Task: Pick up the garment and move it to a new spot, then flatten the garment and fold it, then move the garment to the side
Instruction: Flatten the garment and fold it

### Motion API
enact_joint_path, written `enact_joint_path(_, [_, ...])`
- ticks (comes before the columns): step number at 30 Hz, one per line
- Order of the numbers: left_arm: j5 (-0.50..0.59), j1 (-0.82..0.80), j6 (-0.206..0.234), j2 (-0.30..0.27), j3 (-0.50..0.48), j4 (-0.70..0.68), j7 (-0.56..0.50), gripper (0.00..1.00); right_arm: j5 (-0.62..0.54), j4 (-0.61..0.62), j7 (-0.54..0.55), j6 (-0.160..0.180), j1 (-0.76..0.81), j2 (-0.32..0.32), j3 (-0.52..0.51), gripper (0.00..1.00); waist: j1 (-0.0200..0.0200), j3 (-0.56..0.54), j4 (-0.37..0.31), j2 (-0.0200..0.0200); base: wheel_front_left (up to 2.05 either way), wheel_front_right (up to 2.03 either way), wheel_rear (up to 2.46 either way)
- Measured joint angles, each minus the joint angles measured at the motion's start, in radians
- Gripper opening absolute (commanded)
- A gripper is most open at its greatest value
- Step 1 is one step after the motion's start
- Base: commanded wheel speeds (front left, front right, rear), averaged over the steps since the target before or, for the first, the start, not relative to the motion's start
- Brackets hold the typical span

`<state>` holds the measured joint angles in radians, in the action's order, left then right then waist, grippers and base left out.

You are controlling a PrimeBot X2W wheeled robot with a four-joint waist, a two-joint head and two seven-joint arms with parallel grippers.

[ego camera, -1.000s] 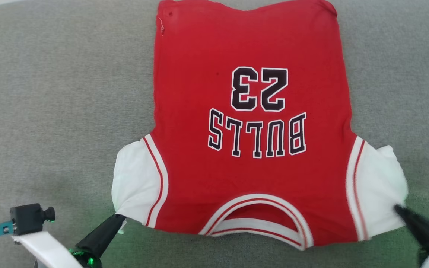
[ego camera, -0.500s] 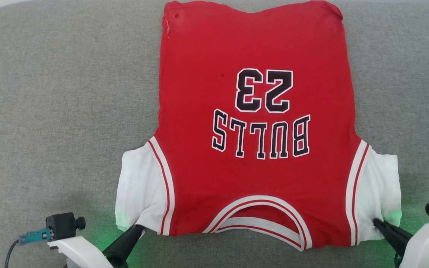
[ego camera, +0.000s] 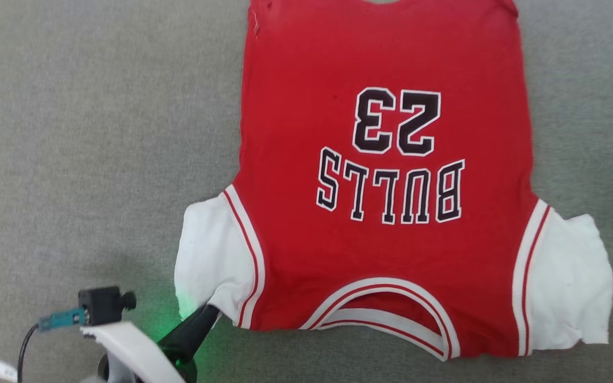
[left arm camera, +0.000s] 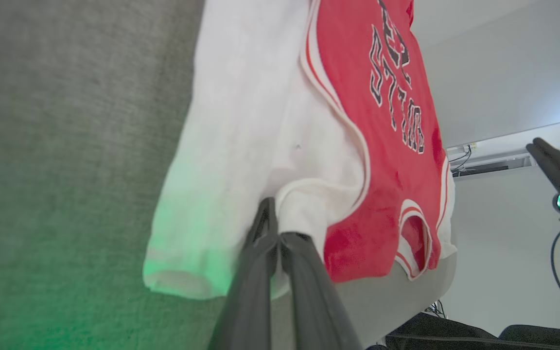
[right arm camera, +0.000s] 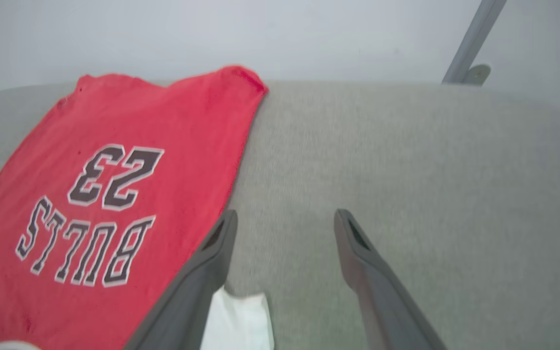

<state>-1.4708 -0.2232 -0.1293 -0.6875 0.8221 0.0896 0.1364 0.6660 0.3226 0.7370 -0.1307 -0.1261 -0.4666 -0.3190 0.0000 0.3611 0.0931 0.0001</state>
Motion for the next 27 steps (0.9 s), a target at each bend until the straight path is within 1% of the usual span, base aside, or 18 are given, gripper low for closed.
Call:
enact_joint_path(2, [0.010,-0.025,0.000,0.004,0.007,-0.016,0.002,0.00,-0.001,-0.022,0.037,0.000,-0.123,-0.022,0.009,1.00,0.0000,0.021,0.008,0.0000,0.00,0.00,0.00])
enact_joint_path(5, [0.051,-0.075,0.000,0.017,0.024,-0.038,0.000,0.00,-0.021,-0.121,0.097,0.000,-0.308,-0.063,0.068,1.00,0.0000,0.056,0.028,-0.0001,0.00,0.00,0.00])
enact_joint_path(8, [0.065,-0.129,0.000,0.041,0.034,-0.060,0.006,0.00,-0.046,-0.258,0.155,0.000,-0.490,-0.090,0.111,1.00,0.0000,0.090,0.064,0.0000,0.00,0.00,0.00])
enact_joint_path(11, [0.096,-0.167,0.000,0.055,0.057,-0.083,0.009,0.00,-0.113,-0.395,0.205,0.000,-0.658,-0.114,0.176,1.00,0.0000,0.127,0.103,-0.0001,0.00,0.00,0.00])
enact_joint_path(14, [0.119,-0.202,0.000,0.066,0.086,-0.104,0.014,0.00,-0.190,-0.535,0.228,0.000,-0.786,-0.140,0.228,1.00,0.0000,0.160,0.149,0.0000,0.00,0.00,0.00])
enact_joint_path(17, [0.126,-0.229,0.000,0.075,0.107,-0.122,0.024,0.00,-0.258,-0.659,0.249,0.000,-0.878,-0.157,0.264,1.00,0.0000,0.186,0.200,-0.0001,0.00,0.00,0.00])
enact_joint_path(20, [0.136,-0.255,0.000,0.081,0.132,-0.138,0.032,0.00,-0.289,-0.765,0.273,0.000,-0.937,-0.162,0.282,1.00,0.0000,0.213,0.246,-0.0001,0.00,0.00,0.00])
enact_joint_path(23, [0.151,-0.272,0.000,0.083,0.157,-0.147,0.042,0.00,-0.318,-0.847,0.294,0.000,-0.985,-0.158,0.296,1.00,0.0000,0.240,0.281,-0.0001,0.00,0.00,0.00])
enact_joint_path(27, [0.152,-0.293,0.000,0.082,0.182,-0.156,0.059,0.00,-0.345,-0.910,0.326,0.000,-1.046,-0.154,0.323,1.00,0.0000,0.278,0.305,0.0000,0.00,0.00,0.00])
